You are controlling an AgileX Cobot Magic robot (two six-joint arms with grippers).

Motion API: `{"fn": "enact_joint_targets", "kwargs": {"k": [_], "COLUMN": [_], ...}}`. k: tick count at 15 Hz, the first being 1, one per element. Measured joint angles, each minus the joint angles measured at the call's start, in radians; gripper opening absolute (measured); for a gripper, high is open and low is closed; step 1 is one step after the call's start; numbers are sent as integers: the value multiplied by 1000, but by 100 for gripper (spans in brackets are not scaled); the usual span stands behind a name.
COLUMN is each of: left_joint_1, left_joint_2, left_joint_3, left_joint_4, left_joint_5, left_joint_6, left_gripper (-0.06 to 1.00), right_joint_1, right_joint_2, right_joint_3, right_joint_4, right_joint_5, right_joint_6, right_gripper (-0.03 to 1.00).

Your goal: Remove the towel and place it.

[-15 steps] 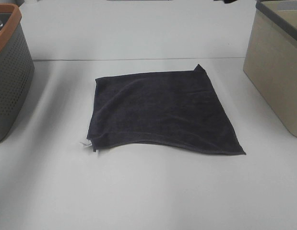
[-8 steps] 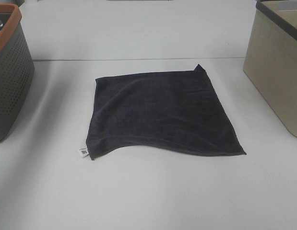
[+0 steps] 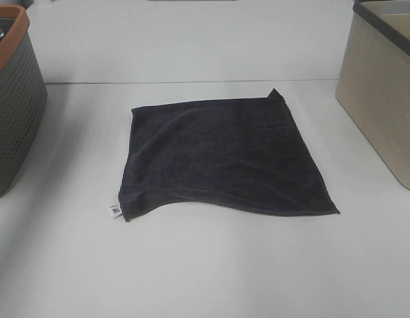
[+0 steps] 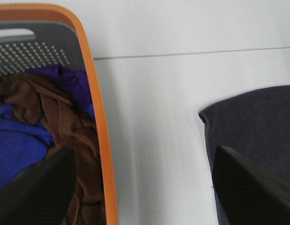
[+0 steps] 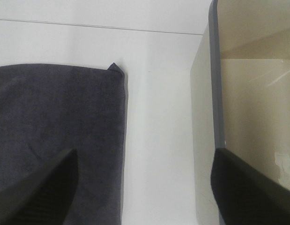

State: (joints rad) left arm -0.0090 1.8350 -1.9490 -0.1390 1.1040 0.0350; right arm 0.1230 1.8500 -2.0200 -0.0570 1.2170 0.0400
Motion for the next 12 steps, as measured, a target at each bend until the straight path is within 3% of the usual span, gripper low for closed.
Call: {"fn": "enact_joint_targets", "kwargs": {"k": [2, 5, 8, 12], "left_joint_1": [66, 166, 184, 185], "left_joint_2": [-17, -110, -316, -637], "left_joint_3": [0, 64, 295, 654], "left_joint_4": [-21, 18, 34, 49], "left_joint_5": [71, 103, 95, -56], "left_joint_6": [2, 19, 38, 52], "left_gripper": [75, 75, 75, 75], "right_joint_1": [0, 0, 0, 0], "right_joint_2": [-40, -167, -312, -513], "right_joint_3": [51, 229, 439, 716], "right_joint_4": [0, -7, -8, -8], "right_joint_5": [0, 1, 4, -5], "right_joint_6": [-24, -59, -68, -69], "right_gripper": [76, 76, 76, 76]}}
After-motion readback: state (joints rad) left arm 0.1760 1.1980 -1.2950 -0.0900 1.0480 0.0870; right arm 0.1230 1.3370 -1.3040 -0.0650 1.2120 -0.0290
